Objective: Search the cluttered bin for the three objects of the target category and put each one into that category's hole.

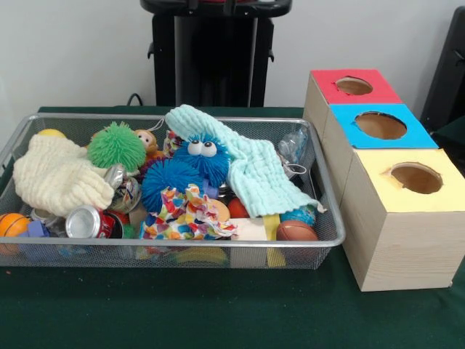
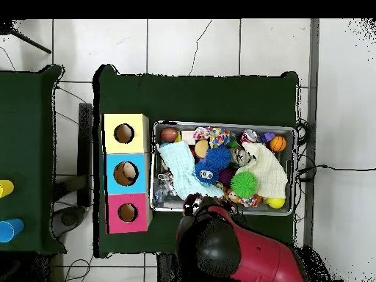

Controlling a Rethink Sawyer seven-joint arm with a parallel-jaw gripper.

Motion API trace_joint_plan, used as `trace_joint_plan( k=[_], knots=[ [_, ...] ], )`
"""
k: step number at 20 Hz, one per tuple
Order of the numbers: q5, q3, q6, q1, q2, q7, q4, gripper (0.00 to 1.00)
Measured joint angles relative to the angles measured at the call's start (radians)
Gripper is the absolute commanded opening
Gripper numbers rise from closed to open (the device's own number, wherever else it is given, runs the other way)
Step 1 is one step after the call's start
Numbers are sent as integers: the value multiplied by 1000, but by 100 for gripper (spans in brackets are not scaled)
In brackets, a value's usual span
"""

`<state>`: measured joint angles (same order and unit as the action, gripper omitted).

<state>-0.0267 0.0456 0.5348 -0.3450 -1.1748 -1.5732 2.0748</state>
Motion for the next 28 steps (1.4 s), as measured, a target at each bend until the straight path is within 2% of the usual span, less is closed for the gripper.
trace_joint_plan(
  k=[7, 13, 18, 28],
  knots=[
    [-15, -47, -159, -83, 109, 0, -1, 100],
    [-81, -63, -301, -142, 219, 0, -1, 100],
    [-119, -73, -318, -171, 264, 0, 0, 100],
    [-147, -76, -319, -172, 267, 0, 1, 100]
  ],
)
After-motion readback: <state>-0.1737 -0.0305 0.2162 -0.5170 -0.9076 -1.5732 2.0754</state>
